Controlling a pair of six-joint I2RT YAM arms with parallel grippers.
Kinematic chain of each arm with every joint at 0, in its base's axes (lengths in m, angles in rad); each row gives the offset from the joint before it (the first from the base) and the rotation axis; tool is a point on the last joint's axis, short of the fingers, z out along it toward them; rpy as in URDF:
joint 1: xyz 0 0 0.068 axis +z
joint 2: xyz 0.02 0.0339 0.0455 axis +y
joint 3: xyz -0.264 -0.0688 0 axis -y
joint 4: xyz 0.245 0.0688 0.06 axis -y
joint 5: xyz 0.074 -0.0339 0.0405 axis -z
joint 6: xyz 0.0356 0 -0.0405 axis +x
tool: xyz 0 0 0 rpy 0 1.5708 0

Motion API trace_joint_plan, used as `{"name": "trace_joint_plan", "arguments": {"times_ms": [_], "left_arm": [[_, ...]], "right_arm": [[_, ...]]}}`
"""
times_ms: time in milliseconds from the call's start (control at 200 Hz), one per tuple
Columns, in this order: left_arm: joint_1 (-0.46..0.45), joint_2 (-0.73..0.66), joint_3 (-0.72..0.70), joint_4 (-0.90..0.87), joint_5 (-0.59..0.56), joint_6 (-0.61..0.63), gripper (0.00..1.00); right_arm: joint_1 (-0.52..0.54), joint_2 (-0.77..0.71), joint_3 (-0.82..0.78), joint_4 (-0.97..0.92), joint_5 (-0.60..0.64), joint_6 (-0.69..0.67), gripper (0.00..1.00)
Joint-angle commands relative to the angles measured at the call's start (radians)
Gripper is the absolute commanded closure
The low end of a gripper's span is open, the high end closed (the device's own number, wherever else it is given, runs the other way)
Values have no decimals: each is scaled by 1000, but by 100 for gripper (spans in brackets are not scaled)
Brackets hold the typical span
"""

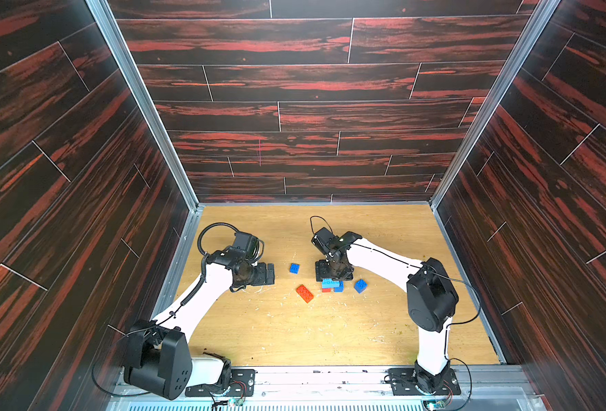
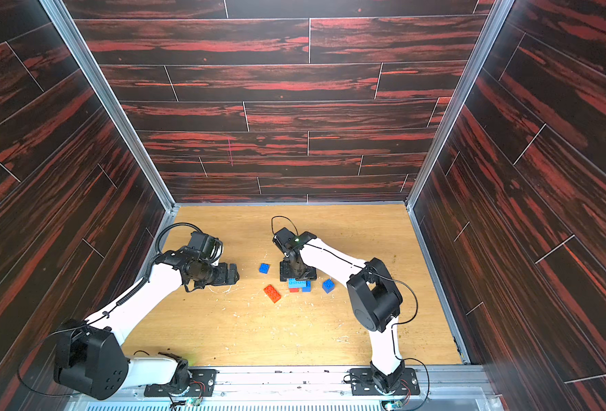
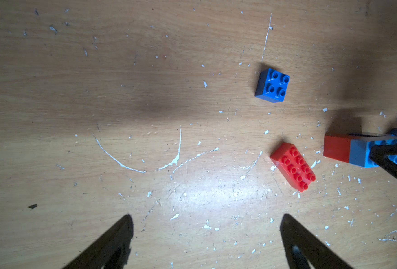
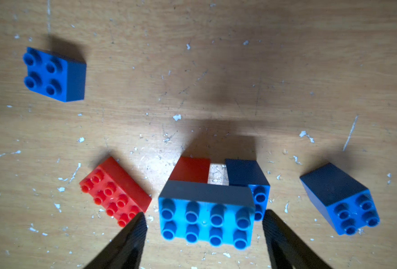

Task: Assemble a giraffe with lego
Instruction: Assemble the lego brick with the lego brick.

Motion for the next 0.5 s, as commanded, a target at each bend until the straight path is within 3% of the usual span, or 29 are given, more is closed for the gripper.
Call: {"name": "trace_joint_plan", "arguments": {"times_ms": [0,496], "left_arm": [[-3,-29,-4,-33,4,10,1],[-3,-29,-5,-32,6,12,1]], "right_arm": [[8,-2,18,-36,10,8,22],[20,38,38,-52,6,1,22]]}}
